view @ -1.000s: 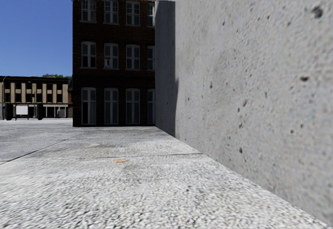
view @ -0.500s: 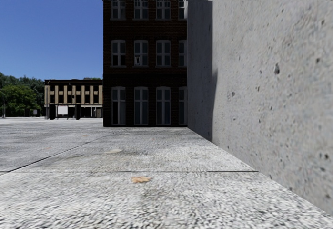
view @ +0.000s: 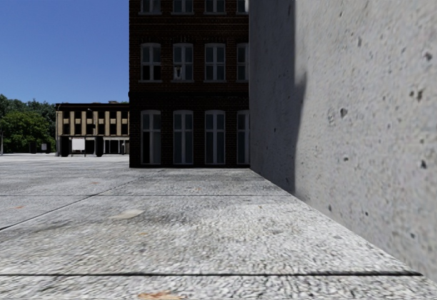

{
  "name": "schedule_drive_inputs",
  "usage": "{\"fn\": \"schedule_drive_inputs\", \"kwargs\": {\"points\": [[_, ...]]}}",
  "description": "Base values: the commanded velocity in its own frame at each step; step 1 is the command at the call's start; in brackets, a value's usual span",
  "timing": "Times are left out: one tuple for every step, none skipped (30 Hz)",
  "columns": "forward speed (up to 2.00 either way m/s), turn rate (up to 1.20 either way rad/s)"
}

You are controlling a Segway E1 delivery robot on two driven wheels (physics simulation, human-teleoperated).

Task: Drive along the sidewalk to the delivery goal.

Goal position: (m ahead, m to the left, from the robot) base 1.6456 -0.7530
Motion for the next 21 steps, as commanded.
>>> {"fn": "schedule_drive_inputs", "kwargs": {"points": [[2.0, 0.0], [2.0, 0.0], [2.0, 0.0], [2.0, 0.0], [2.0, 0.0], [2.0, 0.0], [2.0, 0.0], [2.0, 0.0], [2.0, 0.0], [2.0, 0.0], [2.0, 0.0], [2.0, 0.0], [2.0, 0.0], [2.0, 0.0], [1.99, 0.0], [1.96, 0.0], [1.96, 0.0], [1.91, 0.0], [1.83, 0.0], [1.77, 0.0], [1.73, 0.0]]}}
